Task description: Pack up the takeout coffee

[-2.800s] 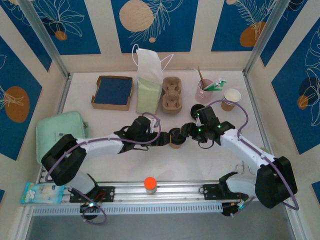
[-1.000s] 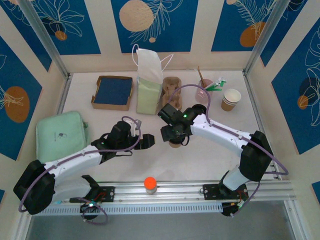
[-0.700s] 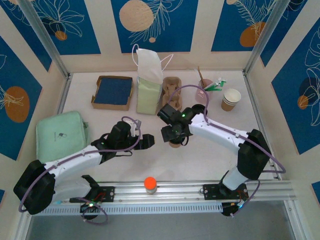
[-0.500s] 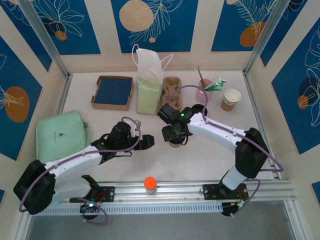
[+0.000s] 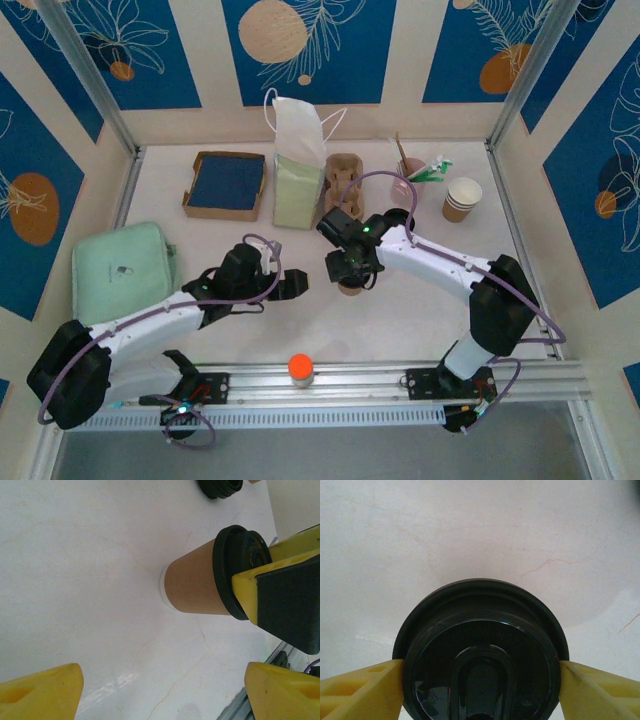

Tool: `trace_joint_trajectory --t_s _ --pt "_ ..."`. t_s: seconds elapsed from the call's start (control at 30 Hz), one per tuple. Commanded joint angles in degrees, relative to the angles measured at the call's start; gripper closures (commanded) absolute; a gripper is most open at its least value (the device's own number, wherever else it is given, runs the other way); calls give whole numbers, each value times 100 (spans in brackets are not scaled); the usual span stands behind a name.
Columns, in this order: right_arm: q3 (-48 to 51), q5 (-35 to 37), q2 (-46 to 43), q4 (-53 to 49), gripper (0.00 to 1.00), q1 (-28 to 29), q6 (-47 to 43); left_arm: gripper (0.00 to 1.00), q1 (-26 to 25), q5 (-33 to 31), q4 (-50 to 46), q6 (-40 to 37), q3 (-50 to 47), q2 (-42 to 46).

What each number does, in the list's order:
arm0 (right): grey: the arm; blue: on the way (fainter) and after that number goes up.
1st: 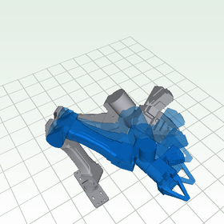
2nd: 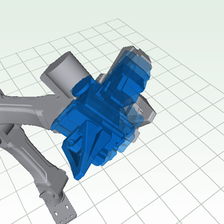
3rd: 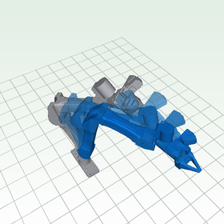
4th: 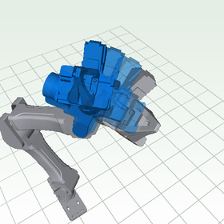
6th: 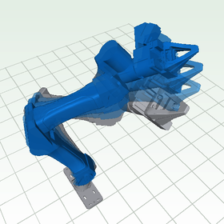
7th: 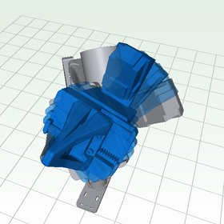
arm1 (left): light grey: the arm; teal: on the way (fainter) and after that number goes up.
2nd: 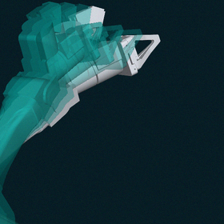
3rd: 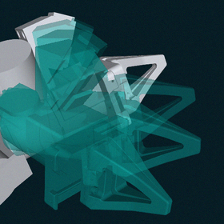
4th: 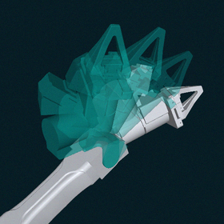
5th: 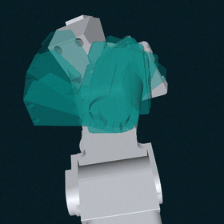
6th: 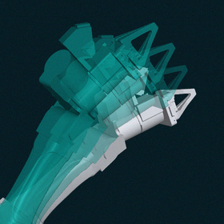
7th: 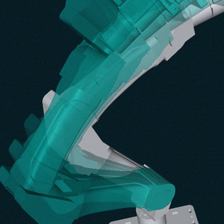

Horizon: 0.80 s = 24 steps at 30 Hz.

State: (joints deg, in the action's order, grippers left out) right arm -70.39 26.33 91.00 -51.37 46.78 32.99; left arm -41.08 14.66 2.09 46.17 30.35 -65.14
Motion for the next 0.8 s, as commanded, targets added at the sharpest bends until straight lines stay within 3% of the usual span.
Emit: trace_joint_trajectory --t_s 0.0,0.23,0.37,0.77 --pt "126 -120 45 -4 24 -46 75 16 66 -59 46 20 -77 72" --pt "296 -36 -70 -49 29 -196 137 16 71 -59 48 13 -77 73" --pt "560 -99 -321 35 30 -569 79 16 76 -77 15 -16 -66 90" --pt "1168 -371 -1114 248 33 -3280 -566 16 110 -104 -39 -13 -168 277"
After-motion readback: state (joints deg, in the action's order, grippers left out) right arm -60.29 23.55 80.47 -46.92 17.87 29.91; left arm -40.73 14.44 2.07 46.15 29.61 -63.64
